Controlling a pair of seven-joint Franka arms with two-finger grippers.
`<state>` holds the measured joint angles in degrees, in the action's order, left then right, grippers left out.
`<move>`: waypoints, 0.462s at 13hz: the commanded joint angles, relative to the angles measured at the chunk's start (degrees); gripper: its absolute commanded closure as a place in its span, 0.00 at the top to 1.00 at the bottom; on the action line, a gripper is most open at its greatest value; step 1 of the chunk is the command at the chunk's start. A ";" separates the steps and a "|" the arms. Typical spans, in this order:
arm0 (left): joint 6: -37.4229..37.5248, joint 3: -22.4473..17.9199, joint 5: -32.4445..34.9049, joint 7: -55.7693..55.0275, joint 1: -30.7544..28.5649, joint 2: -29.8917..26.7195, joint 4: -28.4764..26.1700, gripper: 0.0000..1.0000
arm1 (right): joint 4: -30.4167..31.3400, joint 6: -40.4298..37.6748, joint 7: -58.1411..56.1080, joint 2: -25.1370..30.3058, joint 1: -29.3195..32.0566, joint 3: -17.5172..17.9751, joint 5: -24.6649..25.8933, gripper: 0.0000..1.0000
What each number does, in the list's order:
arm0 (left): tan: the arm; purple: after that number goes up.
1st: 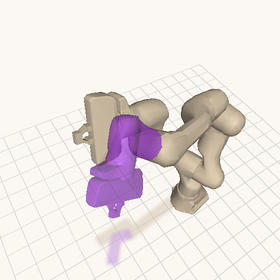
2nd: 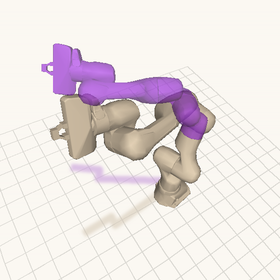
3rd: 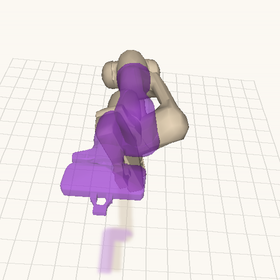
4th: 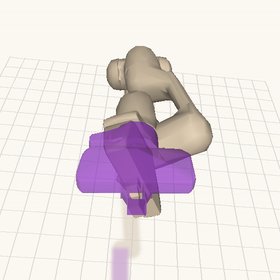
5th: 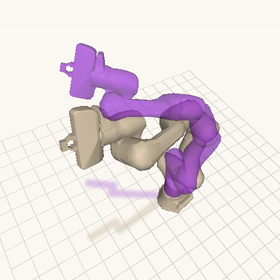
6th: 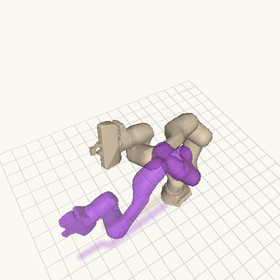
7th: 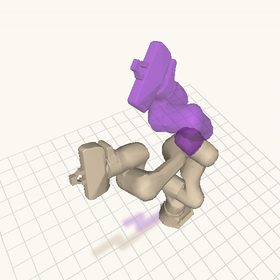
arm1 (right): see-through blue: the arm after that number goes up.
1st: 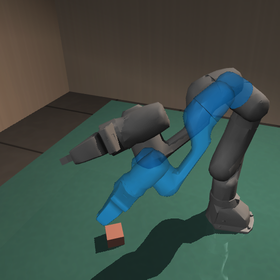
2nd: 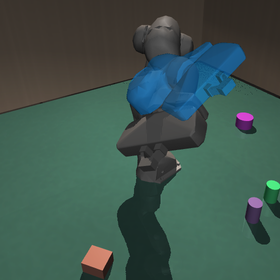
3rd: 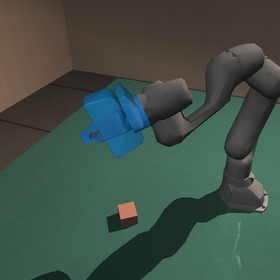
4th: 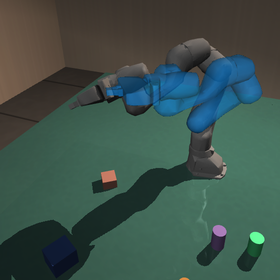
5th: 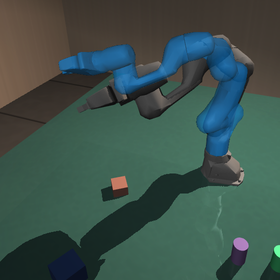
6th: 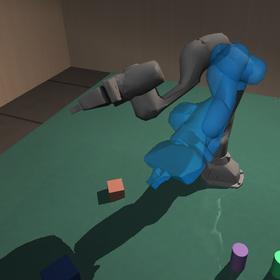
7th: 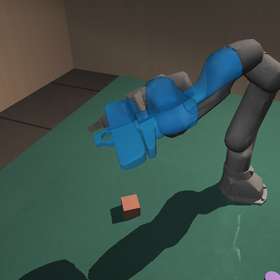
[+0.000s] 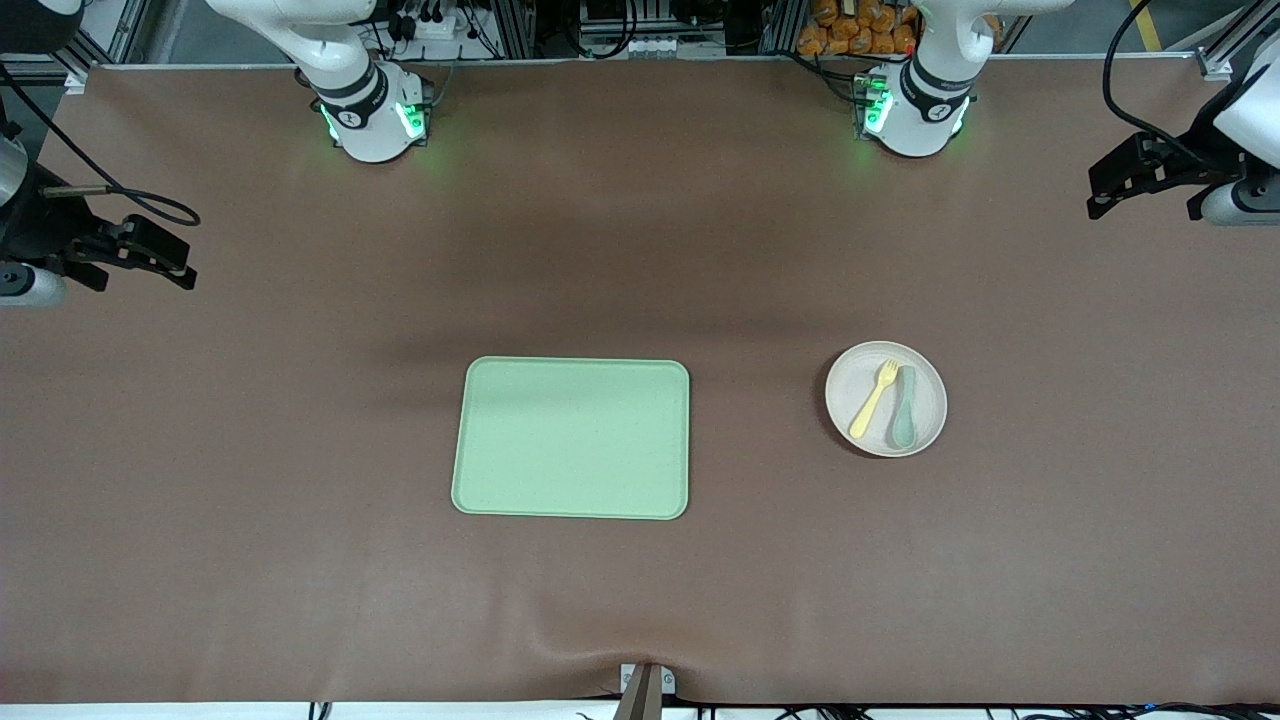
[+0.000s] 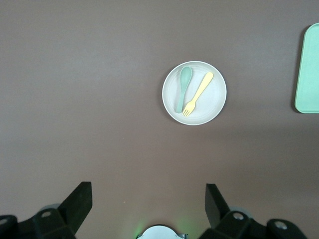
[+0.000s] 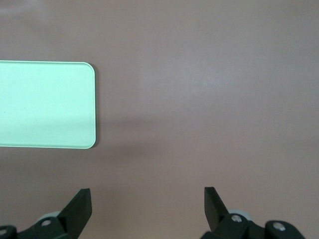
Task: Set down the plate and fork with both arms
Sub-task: 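Move the left gripper toward the white plate's rim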
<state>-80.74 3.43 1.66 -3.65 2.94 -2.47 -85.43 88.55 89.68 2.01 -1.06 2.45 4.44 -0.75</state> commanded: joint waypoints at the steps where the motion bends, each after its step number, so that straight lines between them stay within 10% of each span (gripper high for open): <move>1: 0.76 0.18 -0.43 0.22 0.05 0.89 1.76 1.00 | 0.75 -0.38 -0.08 1.15 0.72 0.39 -0.31 1.00; 6: 0.67 0.53 -0.43 1.18 0.05 1.24 2.46 1.00 | 0.75 -0.38 -0.08 1.15 0.80 0.39 -0.31 1.00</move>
<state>-80.76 3.84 1.66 -3.60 3.01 -2.14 -85.02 88.55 89.57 2.01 -1.06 2.45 4.44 -0.75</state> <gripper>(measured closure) 0.000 0.000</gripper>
